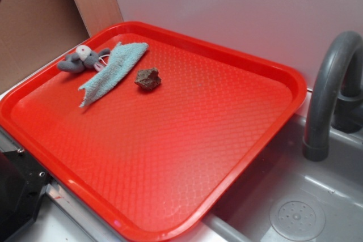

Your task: Grab the blue cloth.

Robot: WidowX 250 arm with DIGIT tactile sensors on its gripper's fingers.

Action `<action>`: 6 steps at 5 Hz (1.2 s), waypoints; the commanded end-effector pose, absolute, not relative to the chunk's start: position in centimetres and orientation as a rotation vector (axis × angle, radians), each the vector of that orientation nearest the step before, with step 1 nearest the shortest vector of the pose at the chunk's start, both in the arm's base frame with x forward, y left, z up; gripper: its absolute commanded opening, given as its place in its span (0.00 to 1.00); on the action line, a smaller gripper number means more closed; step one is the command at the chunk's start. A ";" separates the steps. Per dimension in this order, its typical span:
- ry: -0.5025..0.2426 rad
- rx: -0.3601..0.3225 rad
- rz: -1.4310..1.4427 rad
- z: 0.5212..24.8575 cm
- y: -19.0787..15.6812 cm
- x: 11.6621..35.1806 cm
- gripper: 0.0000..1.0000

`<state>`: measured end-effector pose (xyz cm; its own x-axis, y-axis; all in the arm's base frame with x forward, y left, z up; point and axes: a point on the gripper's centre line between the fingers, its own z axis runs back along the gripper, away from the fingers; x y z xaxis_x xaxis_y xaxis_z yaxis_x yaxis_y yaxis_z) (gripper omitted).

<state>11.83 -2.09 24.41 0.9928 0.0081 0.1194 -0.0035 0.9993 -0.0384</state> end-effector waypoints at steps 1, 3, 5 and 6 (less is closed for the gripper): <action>-0.120 -0.038 0.006 24.4 -2.1 11.8 1.00; -0.137 -0.009 0.021 24.0 -1.8 12.8 1.00; -0.129 0.063 0.208 20.9 2.1 16.0 1.00; -0.127 0.080 0.291 18.4 5.1 18.7 1.00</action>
